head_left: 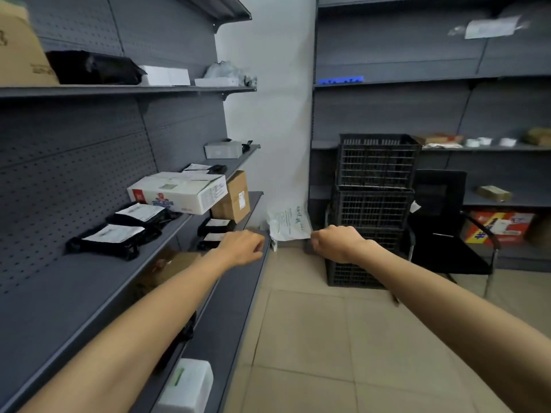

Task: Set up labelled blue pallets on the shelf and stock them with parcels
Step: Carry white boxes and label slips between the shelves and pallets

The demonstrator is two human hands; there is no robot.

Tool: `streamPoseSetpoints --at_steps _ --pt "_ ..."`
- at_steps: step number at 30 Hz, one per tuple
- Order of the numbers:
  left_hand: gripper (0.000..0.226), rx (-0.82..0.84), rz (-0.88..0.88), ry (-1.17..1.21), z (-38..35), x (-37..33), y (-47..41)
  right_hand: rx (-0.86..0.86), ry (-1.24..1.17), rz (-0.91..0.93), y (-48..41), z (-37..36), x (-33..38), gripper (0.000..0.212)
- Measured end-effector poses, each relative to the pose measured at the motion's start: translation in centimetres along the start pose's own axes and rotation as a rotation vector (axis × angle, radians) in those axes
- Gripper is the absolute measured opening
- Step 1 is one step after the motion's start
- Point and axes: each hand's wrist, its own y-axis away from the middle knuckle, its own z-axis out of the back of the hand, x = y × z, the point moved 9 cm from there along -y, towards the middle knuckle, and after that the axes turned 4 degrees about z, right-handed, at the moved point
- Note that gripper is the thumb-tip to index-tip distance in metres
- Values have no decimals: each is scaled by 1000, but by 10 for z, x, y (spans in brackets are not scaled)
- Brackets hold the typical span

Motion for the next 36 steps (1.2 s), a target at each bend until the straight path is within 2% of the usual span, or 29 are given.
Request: streamPoseSetpoints --at_steps 5,11,15,21,27,33,36 --pt "12 9 0 29 -18 17 -85 0 -46 -35 -77 -20 -56 25" --pt "13 42 59 30 -35 35 -204 3 -52 42 -184 -36 -124 24" --pt "13 43 120 14 -23 46 -293 -19 -50 85 -260 -26 -183 27" --pt "7 -10 189 134 6 65 -406 -52 -136 124 -363 -18 -253 23" --pt "6 -24 264 66 26 133 -478 -104 -145 235 -478 0 -260 25" --pt "13 -53 345 -42 58 206 -526 -139 -151 373 -583 29 -221 26" --pt "13 -68 381 -86 74 235 -547 -214 -169 435 -629 48 -203 25"
